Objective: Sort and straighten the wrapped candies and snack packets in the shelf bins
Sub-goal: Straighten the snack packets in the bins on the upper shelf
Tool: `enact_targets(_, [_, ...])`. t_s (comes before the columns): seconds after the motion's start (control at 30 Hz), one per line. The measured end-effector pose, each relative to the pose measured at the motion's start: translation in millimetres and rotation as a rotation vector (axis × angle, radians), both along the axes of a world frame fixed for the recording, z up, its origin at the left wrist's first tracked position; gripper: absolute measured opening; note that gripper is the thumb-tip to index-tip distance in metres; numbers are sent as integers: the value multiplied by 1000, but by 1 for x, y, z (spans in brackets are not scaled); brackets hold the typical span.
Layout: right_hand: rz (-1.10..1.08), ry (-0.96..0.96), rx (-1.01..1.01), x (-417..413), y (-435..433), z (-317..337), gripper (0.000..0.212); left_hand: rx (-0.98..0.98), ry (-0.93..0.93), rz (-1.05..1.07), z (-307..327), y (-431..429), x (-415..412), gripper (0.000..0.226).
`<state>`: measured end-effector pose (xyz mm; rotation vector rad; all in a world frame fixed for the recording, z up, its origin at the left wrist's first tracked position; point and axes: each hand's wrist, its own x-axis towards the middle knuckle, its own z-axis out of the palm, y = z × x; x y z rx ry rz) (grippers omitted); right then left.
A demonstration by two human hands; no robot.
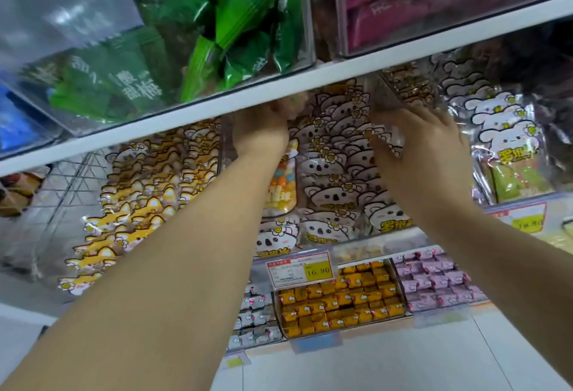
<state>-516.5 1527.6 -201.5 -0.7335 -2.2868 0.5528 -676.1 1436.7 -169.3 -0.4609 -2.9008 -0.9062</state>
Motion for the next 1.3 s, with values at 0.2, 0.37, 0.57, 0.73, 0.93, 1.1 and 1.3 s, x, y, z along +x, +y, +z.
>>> enact_targets(0.2, [-38, -23, 187, 1, 1, -11, 20, -12, -73, -148, -14, 19, -9, 30])
enact_targets(0.37, [-52, -60, 211, -1, 3, -12, 20, -331, -127, -181, -20, 24, -18, 23])
enact_targets(0.57, [-54, -57, 216, -1, 3, -13, 18, -240, 159, -95, -15, 31, -4, 27])
enact_targets(0.73, [-44, -51, 232, -1, 4, -15, 18, -308, 200, -409, -26, 34, -7, 42])
enact_targets(0.93, [-44, -55, 231, -1, 4, -16, 17, -585, -50, -329, -23, 30, -10, 41])
enact_targets(1.1, [-37, -99, 198, -1, 4, -15, 16, -455, 69, -299, -13, 23, 6, 33])
enact_targets(1.3, [39, -165, 124, 5, -21, 7, 20, -341, 177, -327, 4, -33, 32, 30])
